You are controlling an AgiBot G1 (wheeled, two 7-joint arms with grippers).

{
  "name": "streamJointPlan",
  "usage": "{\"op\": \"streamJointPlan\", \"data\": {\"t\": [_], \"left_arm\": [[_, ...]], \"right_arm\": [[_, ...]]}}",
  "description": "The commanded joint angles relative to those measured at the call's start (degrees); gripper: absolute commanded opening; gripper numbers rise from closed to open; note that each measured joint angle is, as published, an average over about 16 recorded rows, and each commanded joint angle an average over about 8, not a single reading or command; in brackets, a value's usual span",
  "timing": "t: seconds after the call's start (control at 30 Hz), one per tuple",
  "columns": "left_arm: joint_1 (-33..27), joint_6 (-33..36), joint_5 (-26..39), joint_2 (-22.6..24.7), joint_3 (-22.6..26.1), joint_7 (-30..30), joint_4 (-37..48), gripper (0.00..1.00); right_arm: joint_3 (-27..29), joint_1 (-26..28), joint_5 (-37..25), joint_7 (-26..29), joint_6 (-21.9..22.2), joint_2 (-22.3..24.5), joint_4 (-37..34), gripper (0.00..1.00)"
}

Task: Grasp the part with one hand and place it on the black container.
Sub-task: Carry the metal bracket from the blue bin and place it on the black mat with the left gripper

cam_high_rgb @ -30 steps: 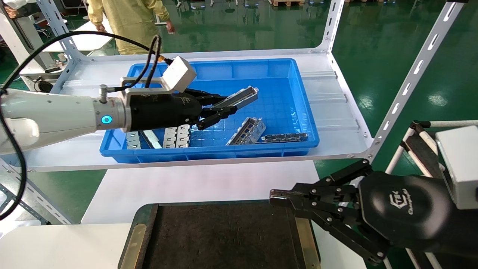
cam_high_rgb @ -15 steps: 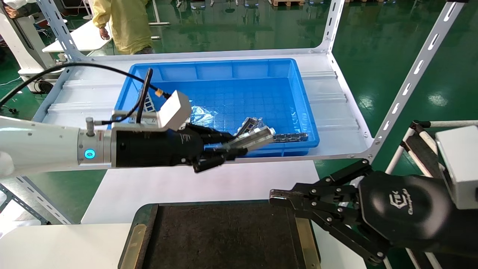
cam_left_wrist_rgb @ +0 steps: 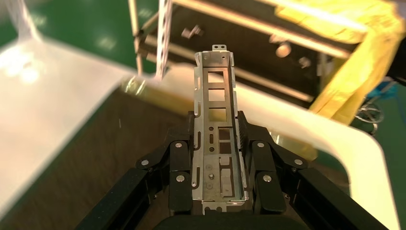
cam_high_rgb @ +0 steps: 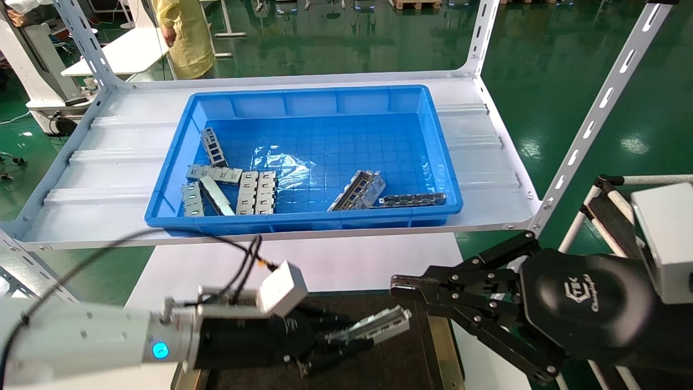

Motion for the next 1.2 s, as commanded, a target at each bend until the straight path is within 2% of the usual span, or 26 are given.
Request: {"op": "streamJointPlan", "data": {"t": [0.03,0.27,0.57,0.87,1.2], "left_arm": [[3.7,-4.3,1.2,-0.9,0.5,-2.6,-4.1,0.0],[11.4,-20.4,8.2,0.6,3.3,-14.3,-8.4,0.0],[14.2,-36.1,16.6,7.4,6.5,-28.8,-4.1,0.0],[14.0,-45.2,22.8,13.8,8.5,-39.8,2.1,0.0],[14.2,-51.0,25.8,18.4,8.6,-48.4,8.3,0.0]], "right_arm": [[0.0,0.0,0.0,0.0,0.0,0.0,0.0,0.0],[0.0,0.0,0.0,0.0,0.0,0.0,0.0,0.0],[-0.1,0.0,0.0,0.0,0.0,0.0,0.0,0.0],[-0.1,0.0,0.1,0.0,0.0,0.0,0.0,0.0],[-0.1,0.0,0.1,-0.1,0.1,0.1,0.0,0.0]]}}
